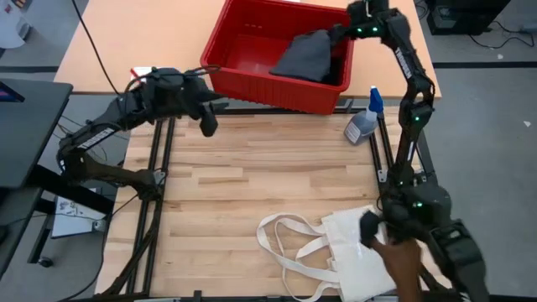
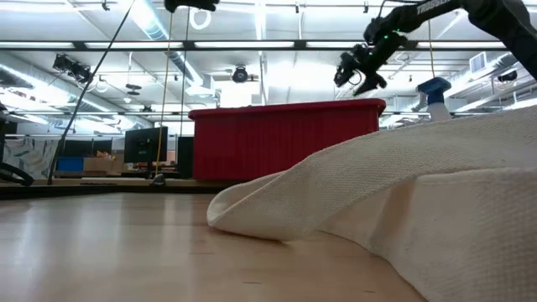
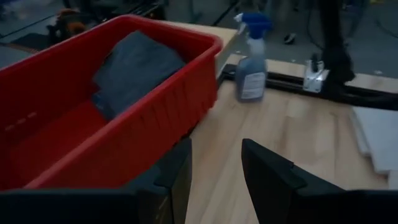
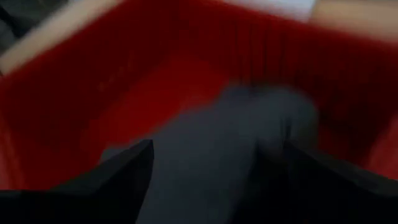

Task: Fold laundry
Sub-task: Return to Home Position

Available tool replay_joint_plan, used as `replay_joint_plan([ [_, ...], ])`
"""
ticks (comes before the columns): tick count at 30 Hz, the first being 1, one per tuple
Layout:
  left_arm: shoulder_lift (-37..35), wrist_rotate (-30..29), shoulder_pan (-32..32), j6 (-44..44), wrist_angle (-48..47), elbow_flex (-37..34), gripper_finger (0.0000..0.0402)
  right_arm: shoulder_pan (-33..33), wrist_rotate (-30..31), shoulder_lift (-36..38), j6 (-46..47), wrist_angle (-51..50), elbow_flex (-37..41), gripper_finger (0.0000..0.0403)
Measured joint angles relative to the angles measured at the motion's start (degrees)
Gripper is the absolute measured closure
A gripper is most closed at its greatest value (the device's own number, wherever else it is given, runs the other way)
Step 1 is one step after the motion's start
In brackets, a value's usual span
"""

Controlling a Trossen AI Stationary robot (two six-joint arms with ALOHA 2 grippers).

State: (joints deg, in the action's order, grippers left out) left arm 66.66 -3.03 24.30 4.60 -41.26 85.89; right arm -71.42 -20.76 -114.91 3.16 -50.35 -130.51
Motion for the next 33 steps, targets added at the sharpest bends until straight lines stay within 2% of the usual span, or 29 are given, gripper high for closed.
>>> replay_joint_plan([
  [2, -0.99, 0.17, 1.52, -0.09, -0.54, -0.61, 0.0258, -1.22, -2.79, 0.10, -0.90, -7.30, -1.23, 0.0044],
  [4, -3.06, 1.07, 1.97, -1.04, 2.18, -4.47, 0.0258, -2.19, -4.86, 1.51, -2.81, -14.00, -1.26, 0.0050],
  [8, -9.46, 2.41, 1.35, -6.88, 15.19, -19.53, 0.0258, -3.28, -8.05, 6.74, -6.19, -22.66, -1.09, 0.0056],
  [11, -15.14, 2.34, 0.41, -12.65, 28.28, -32.73, 0.0258, -3.34, -8.87, 13.31, -6.37, -21.23, 2.37, 0.0056],
  [13, -19.12, 0.86, 0.18, -16.22, 36.15, -40.20, 0.0258, -2.50, -7.20, 18.27, -6.37, -18.78, 5.79, 0.0056],
  [16, -25.28, -3.80, 0.39, -20.37, 42.40, -49.03, 0.0258, -0.64, -9.51, 22.29, -5.04, -17.51, 12.02, 0.0056],
  [19, -31.31, -7.17, 0.61, -23.21, 46.26, -55.26, 0.0258, 2.62, -5.95, 26.88, -4.25, -9.76, 22.01, 0.0056],
  [21, -34.47, -7.38, 0.58, -23.43, 47.44, -57.11, 0.0258, 3.73, -4.59, 30.96, -3.19, -2.69, 27.75, 0.0056],
  [23, -36.57, -7.39, 0.54, -23.43, 45.91, -57.44, 0.0258, 3.78, -7.13, 33.68, -0.85, 2.80, 31.97, 0.0056],
  [27, -39.11, -7.46, 0.61, -22.53, 43.01, -57.08, 0.0258, 4.75, -6.79, 35.84, 1.82, 4.96, 38.54, 0.0056],
  [33, -40.49, -9.68, 0.63, -19.55, 40.67, -57.02, 0.0258, 12.44, -5.40, 41.11, 4.77, 12.88, 46.91, 0.0056],
])
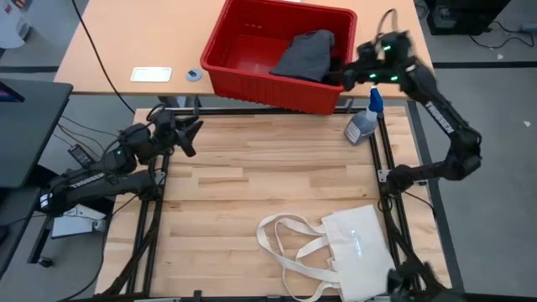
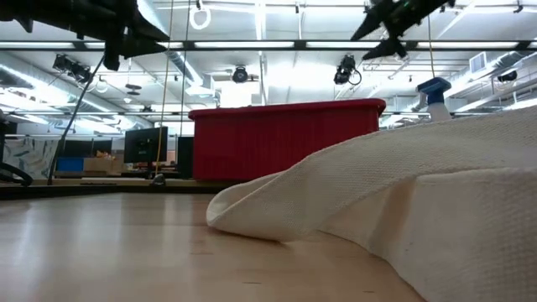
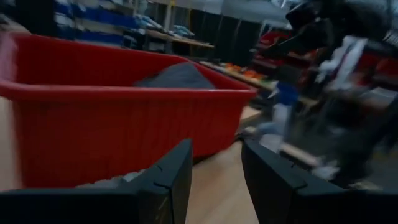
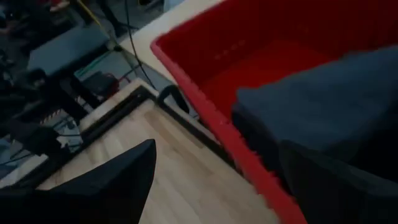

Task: Fold laundry
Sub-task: Return to Home Position

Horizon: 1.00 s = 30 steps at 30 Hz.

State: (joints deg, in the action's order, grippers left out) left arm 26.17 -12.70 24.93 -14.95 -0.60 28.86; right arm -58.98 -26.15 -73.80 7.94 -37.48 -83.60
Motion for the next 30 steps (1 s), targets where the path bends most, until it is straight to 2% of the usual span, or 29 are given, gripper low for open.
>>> replay_joint_plan([
  [5, 0.00, -2.93, 0.67, 9.31, 0.08, 0.00, 0.0258, 10.20, 5.11, 0.15, 3.85, 7.23, 5.05, 0.0056],
  [8, 0.03, -2.89, 0.60, 7.25, 0.22, 0.00, 0.0258, 16.22, 5.99, -0.44, 4.08, 11.84, 7.45, 0.0056],
  [12, -0.54, -2.50, 0.59, 2.02, 0.03, 0.00, 0.0258, 23.69, 13.49, -0.35, 3.50, 17.59, 9.76, 0.0056],
  [15, -2.02, 2.68, -0.23, 6.19, -1.14, 0.00, 0.0258, 27.98, 17.30, 1.82, 4.00, 23.05, 13.66, 0.0056],
  [18, -3.73, 9.38, -1.53, 10.75, -1.80, -0.11, 0.0258, 31.49, 19.78, 4.63, 6.03, 29.54, 20.27, 0.0056],
  [30, -10.74, 9.35, -3.01, 10.10, -19.56, -0.22, 0.0258, 39.30, 27.13, 21.70, 20.95, 52.17, 52.83, 0.0056],
])
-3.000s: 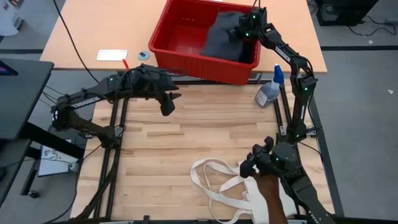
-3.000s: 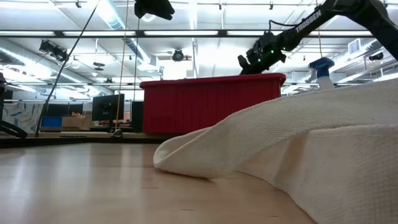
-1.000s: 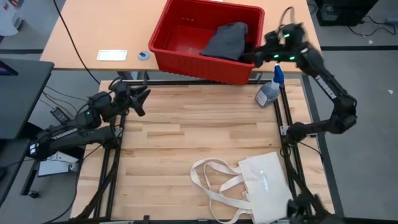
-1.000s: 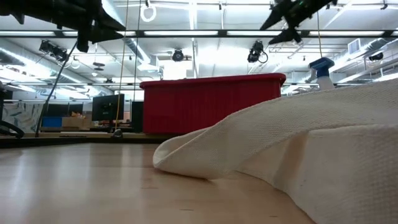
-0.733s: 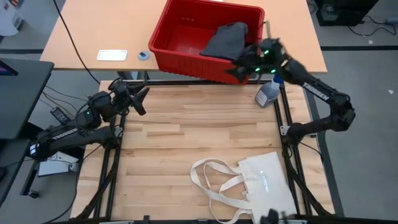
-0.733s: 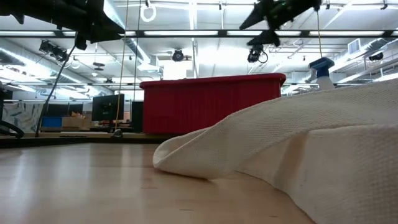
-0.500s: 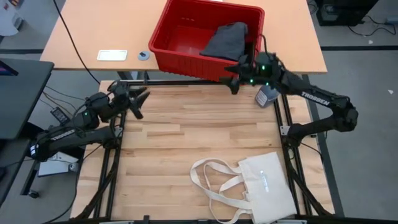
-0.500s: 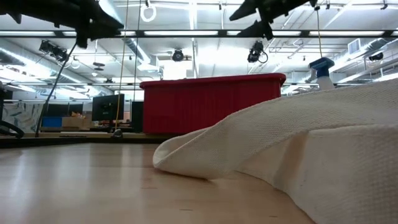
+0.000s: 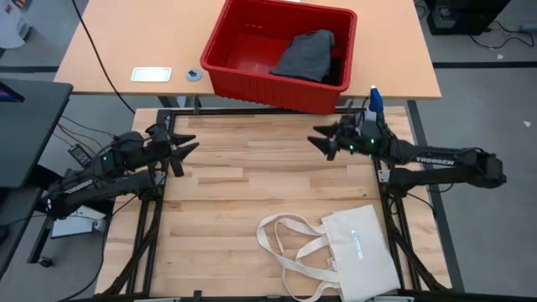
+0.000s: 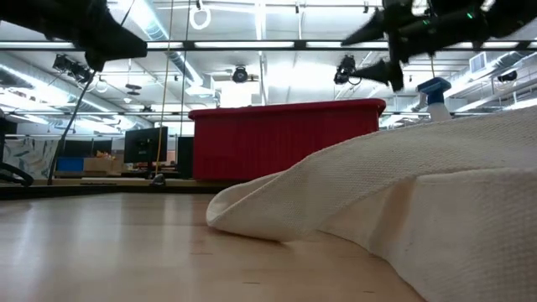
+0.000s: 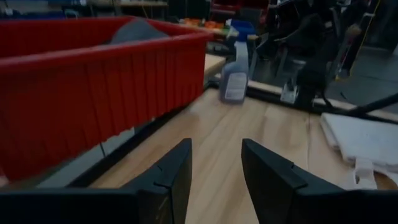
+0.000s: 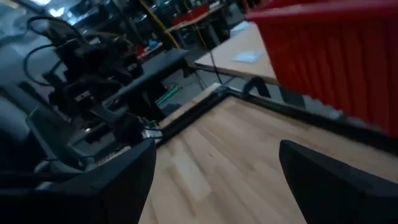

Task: Fold laundry
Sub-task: Return to Home Position

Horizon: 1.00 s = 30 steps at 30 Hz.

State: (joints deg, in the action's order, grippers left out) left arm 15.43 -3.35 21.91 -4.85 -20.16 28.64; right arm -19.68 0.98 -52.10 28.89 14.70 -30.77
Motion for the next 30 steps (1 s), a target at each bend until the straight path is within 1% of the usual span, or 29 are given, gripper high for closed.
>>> replay_joint_plan([
  [5, -0.27, -0.02, 0.02, -1.11, -0.84, -0.04, 0.0258, 3.28, 5.24, 5.19, 4.43, 8.66, 10.08, 0.0056],
  [9, -0.27, -0.05, 0.02, -1.57, -0.47, -0.06, 0.0258, 5.23, 9.49, 8.56, 6.37, 10.96, 16.20, 0.0056],
  [10, -0.27, -0.05, 0.02, -1.79, 1.23, -0.56, 0.0258, 5.60, 10.12, 9.50, 7.33, 12.06, 17.52, 0.0056],
  [12, -0.34, 0.03, -0.03, -3.85, 9.91, -3.99, 0.0258, 6.47, 11.29, 11.24, 9.10, 14.34, 20.82, 0.0056],
  [16, 0.12, 1.08, -1.05, -9.70, 31.23, -15.13, 0.0258, 8.08, 13.16, 14.15, 11.56, 20.50, 27.17, 0.0056],
  [18, -0.16, 1.24, -1.97, -13.99, 38.44, -20.47, 0.0258, 8.84, 13.86, 15.42, 12.67, 22.82, 30.10, 0.0056],
  [21, -0.19, 1.33, -3.83, -19.66, 45.50, -26.74, 0.0258, 9.77, 15.04, 16.63, 11.88, 19.01, 30.36, 0.0056],
  [22, -0.18, 1.27, -4.50, -20.96, 46.19, -28.15, 0.0258, 9.91, 15.50, 16.69, 11.25, 19.71, 30.37, 0.0056],
  [25, 0.00, 1.35, -5.79, -21.51, 41.72, -27.91, 0.0257, 10.01, 15.69, 16.69, 10.13, 19.62, 30.41, 0.0056],
  [30, -0.23, 1.33, -6.16, -20.82, 42.74, -28.02, 0.0258, 9.99, 15.55, 16.68, 9.94, 19.40, 30.41, 0.0056],
])
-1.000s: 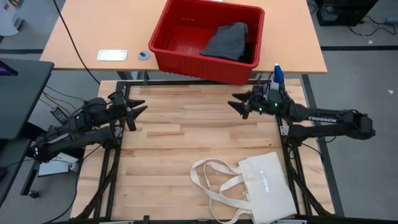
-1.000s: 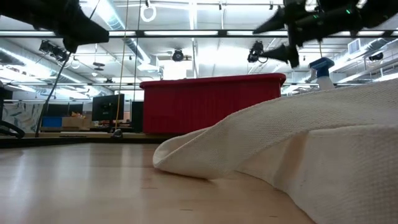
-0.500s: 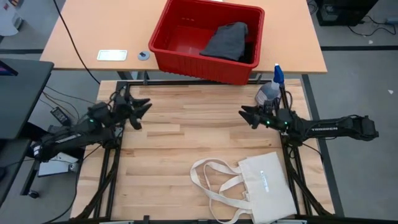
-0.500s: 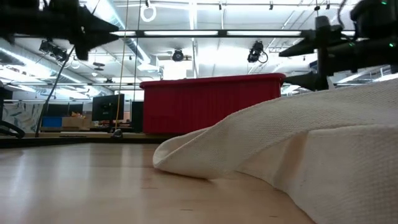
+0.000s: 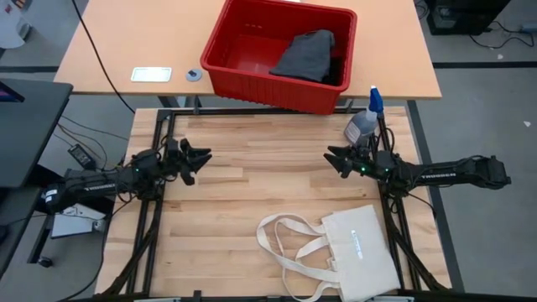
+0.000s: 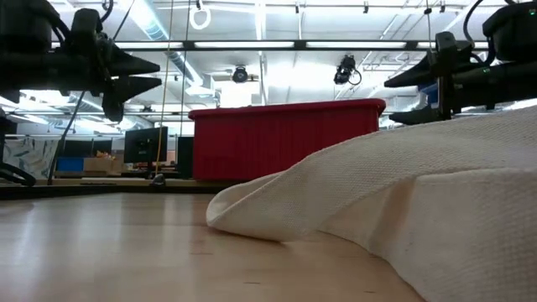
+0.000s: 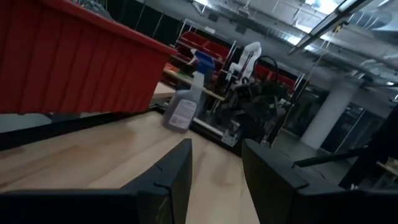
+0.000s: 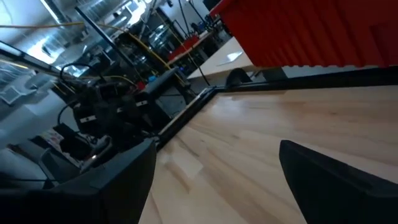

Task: Fold laundry
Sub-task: Return to Home Position

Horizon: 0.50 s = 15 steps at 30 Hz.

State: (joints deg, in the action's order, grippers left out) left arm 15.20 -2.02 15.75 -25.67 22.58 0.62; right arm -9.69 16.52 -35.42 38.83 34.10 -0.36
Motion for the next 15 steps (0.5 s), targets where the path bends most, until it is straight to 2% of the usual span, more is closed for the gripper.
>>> replay_joint_plan([
  [15, 0.17, -0.06, 0.13, 0.85, -0.93, 0.00, 0.0258, -0.28, -0.12, -0.07, 0.01, -0.32, 0.00, 0.0056],
])
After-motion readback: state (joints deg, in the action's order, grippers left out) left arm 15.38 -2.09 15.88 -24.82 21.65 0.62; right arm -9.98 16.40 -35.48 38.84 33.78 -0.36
